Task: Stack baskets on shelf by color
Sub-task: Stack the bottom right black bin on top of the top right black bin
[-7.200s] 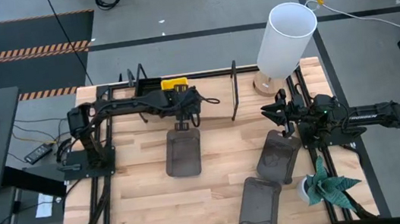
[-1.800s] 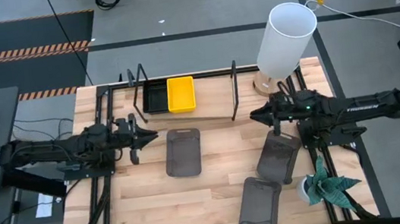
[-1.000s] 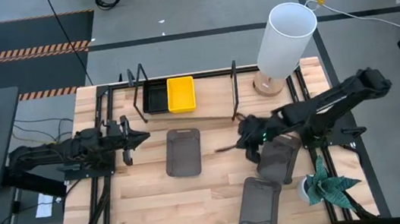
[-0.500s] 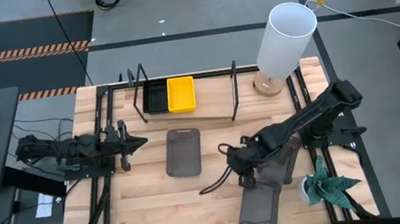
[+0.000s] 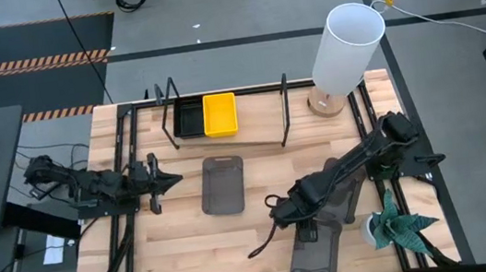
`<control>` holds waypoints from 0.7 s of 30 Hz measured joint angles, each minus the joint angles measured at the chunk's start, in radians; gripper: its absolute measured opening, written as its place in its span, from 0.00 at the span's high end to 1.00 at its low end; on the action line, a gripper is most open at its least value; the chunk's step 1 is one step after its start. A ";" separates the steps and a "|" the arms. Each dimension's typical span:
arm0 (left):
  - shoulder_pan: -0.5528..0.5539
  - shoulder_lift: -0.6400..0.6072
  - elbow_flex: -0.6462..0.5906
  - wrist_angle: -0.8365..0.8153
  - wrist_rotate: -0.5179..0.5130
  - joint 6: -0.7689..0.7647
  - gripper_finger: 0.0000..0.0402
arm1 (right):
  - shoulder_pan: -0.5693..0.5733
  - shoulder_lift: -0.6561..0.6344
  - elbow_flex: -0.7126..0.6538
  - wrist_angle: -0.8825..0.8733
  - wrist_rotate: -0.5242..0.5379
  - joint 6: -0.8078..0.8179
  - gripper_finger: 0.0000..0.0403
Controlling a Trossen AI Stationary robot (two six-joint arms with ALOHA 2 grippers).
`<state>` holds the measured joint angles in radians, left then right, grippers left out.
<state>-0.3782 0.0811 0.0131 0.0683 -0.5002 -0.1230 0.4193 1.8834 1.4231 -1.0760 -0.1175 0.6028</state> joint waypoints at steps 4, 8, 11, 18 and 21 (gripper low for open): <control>-0.013 0.002 -0.001 0.003 -0.002 0.008 0.96 | 0.000 0.048 0.000 0.032 0.000 -0.034 0.50; -0.014 0.003 -0.001 0.004 -0.002 -0.048 0.96 | -0.007 0.101 0.000 0.036 -0.033 -0.050 0.56; -0.013 0.003 -0.001 0.004 -0.001 -0.097 0.96 | -0.015 0.130 0.000 0.035 -0.047 -0.059 0.64; -0.013 0.004 -0.001 0.004 -0.001 -0.101 0.94 | -0.039 0.143 0.000 0.050 -0.058 -0.080 0.89; -0.013 0.004 -0.001 0.004 -0.001 -0.101 0.93 | -0.061 0.140 0.000 0.054 -0.068 -0.082 0.98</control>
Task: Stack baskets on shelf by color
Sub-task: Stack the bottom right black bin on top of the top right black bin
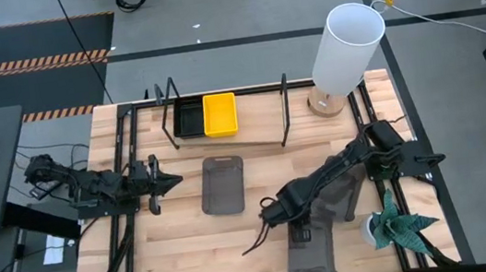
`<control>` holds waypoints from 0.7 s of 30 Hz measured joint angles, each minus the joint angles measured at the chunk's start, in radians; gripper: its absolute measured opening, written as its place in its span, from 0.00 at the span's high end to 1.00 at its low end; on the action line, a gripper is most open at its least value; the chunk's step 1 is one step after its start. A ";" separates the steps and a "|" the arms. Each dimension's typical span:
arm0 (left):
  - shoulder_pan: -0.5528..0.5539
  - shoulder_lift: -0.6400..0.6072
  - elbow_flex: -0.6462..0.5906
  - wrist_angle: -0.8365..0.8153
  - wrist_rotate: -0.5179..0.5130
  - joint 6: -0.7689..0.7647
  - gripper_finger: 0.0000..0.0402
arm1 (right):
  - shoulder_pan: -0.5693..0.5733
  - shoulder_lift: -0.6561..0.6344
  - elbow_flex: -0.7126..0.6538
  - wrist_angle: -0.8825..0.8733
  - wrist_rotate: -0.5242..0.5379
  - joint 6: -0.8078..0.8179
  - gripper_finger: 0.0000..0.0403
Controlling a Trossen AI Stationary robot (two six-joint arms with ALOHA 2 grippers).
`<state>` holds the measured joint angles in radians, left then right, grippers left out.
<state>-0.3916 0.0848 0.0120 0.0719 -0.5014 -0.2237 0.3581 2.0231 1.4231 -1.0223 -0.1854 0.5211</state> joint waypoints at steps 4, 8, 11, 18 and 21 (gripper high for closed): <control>0.000 0.000 -0.001 0.004 0.000 0.000 0.94 | -0.037 -0.001 0.000 0.001 0.000 -0.001 0.97; 0.000 0.000 -0.001 0.004 0.000 0.001 0.95 | -0.064 -0.021 0.000 0.006 0.003 0.004 0.98; 0.000 0.000 -0.001 0.005 0.000 0.001 0.96 | -0.085 -0.058 0.000 0.011 -0.012 0.025 0.98; 0.000 0.000 -0.001 0.005 0.000 0.002 0.94 | -0.131 -0.246 0.000 -0.047 -0.020 0.051 0.99; 0.000 0.000 -0.001 0.005 0.000 0.002 0.92 | -0.150 -0.336 0.001 -0.110 -0.018 0.039 0.99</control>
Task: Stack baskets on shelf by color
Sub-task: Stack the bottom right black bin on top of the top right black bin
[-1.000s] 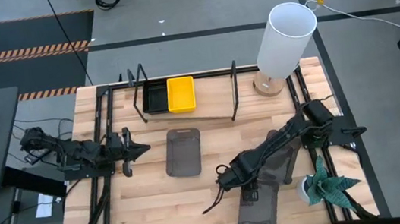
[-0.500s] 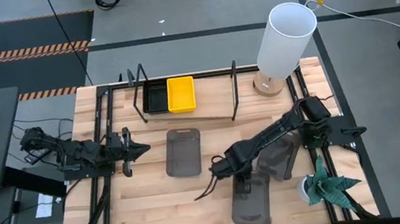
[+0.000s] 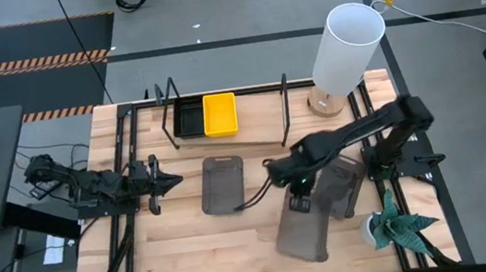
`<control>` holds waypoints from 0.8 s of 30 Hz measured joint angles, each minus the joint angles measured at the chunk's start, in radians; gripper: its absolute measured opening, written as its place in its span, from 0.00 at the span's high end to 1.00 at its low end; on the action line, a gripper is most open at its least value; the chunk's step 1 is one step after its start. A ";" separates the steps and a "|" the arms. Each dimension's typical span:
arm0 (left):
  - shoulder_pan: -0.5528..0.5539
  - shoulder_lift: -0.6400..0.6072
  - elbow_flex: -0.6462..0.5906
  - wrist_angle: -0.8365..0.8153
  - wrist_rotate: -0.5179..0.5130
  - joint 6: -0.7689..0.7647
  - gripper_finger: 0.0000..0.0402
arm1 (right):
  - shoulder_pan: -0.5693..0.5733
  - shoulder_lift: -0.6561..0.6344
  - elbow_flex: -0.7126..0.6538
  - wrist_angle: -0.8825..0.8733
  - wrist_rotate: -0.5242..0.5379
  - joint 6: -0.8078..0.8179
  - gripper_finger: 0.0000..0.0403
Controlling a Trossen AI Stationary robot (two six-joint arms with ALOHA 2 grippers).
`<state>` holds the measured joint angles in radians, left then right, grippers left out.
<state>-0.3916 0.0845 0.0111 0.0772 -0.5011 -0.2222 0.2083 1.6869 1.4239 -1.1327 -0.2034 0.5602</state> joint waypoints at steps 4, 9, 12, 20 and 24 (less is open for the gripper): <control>0.000 0.000 0.000 0.000 0.000 0.000 0.93 | -0.012 -0.094 -0.008 -0.127 0.042 -0.031 0.99; 0.000 0.000 0.000 0.000 0.000 0.000 0.95 | -0.037 -0.195 -0.084 -0.184 0.075 -0.023 0.99; 0.000 0.000 0.000 0.000 0.000 0.000 0.95 | -0.065 -0.251 -0.167 -0.203 0.079 -0.011 0.99; 0.000 0.000 0.000 0.001 0.000 0.000 0.91 | -0.192 -0.380 -0.299 -0.279 0.149 -0.019 0.99; 0.000 0.000 0.000 0.001 0.000 0.000 0.91 | -0.265 -0.418 -0.303 -0.368 0.197 -0.060 0.99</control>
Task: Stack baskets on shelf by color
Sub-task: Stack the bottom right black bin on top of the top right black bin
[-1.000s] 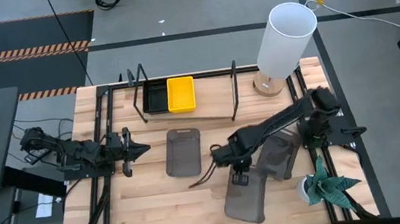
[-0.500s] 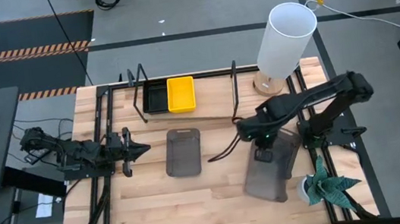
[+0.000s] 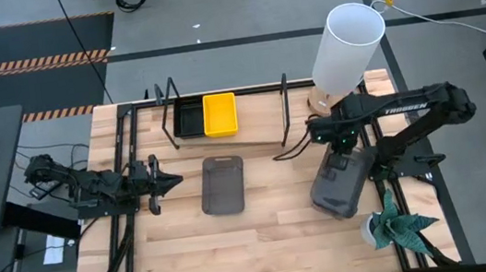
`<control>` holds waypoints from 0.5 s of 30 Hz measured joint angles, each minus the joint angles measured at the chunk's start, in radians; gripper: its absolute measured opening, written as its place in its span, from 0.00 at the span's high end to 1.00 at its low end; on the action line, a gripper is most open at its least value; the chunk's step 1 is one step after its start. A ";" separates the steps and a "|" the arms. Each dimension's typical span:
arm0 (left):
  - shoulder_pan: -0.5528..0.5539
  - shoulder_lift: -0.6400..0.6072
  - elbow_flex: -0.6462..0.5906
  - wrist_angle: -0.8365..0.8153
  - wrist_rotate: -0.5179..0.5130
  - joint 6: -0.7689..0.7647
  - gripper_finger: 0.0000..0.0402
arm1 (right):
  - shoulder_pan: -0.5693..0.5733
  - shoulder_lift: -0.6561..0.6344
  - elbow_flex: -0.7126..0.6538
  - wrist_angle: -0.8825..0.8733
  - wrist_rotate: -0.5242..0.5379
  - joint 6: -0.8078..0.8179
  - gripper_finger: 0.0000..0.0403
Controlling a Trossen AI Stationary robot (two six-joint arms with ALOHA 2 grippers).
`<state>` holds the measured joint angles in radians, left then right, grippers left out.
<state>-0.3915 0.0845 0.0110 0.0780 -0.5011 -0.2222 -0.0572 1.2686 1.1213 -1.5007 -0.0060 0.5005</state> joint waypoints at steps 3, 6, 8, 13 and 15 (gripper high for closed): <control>0.000 0.000 0.000 0.000 0.000 0.000 0.92 | -0.035 -0.015 0.000 -0.016 0.032 -0.034 0.99; 0.000 0.000 0.000 0.000 0.000 0.000 0.93 | -0.051 -0.011 -0.004 -0.008 0.069 -0.052 0.98; 0.000 0.000 0.000 0.000 0.000 0.000 0.93 | -0.051 -0.010 -0.023 0.003 0.073 -0.059 0.98; 0.000 0.000 0.000 0.000 0.000 0.000 0.93 | -0.046 -0.011 -0.092 0.025 0.042 -0.055 0.98; 0.000 0.000 0.000 0.000 0.000 0.000 0.92 | -0.042 -0.010 -0.124 0.059 0.019 -0.040 0.98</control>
<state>-0.3913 0.0845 0.0111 0.0780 -0.5011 -0.2224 -0.0992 1.2583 0.9976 -1.4414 0.0132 0.4607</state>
